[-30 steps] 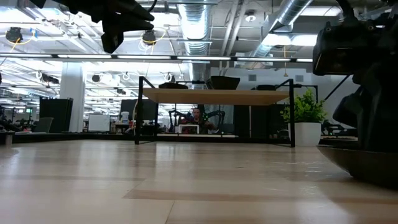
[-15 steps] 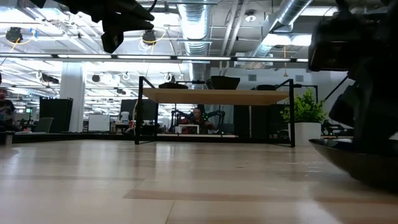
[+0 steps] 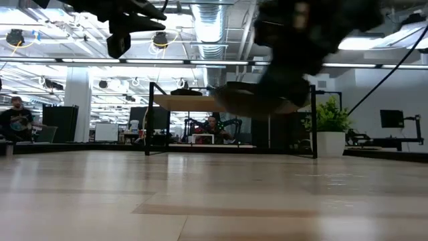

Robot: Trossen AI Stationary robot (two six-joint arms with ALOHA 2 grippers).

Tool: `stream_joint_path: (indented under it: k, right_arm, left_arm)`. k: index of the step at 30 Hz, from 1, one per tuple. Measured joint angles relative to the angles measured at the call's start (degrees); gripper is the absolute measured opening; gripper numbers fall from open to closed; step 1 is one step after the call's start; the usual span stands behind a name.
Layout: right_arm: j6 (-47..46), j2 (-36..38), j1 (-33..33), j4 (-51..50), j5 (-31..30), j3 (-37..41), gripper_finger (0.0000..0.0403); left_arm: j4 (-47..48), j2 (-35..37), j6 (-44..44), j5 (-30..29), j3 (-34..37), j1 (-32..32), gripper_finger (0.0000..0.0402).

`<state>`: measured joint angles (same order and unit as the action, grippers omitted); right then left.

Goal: Pick & Place Mini shaped plates
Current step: Stack the black leaf shaped plate on top of the black leaf shaped plate on the shelf

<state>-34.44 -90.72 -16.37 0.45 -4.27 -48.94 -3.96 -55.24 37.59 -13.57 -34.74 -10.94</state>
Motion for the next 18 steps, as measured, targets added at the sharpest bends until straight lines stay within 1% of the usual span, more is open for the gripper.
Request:
stream_joint_path:
  k: [3,7,12,18]
  right_arm:
    - [4.0,0.0,4.5,0.0,0.0,-2.5,0.0002]
    - [6.4,0.0,9.7,0.0,0.0,-6.2,0.0001]
    - [8.0,0.0,13.6,0.1,0.0,-10.6,0.0001]
    - [8.1,0.0,14.7,0.0,0.0,-13.3,0.0001]
  left_arm:
    - [0.1,0.0,6.4,0.0,0.0,0.1,0.0072]
    - [1.3,0.0,14.0,-0.3,0.0,0.1,0.0072]
    - [3.0,-0.3,15.6,-0.7,0.2,0.0,0.0072]
    - [3.0,-0.7,18.4,-1.9,3.0,0.0,0.0072]
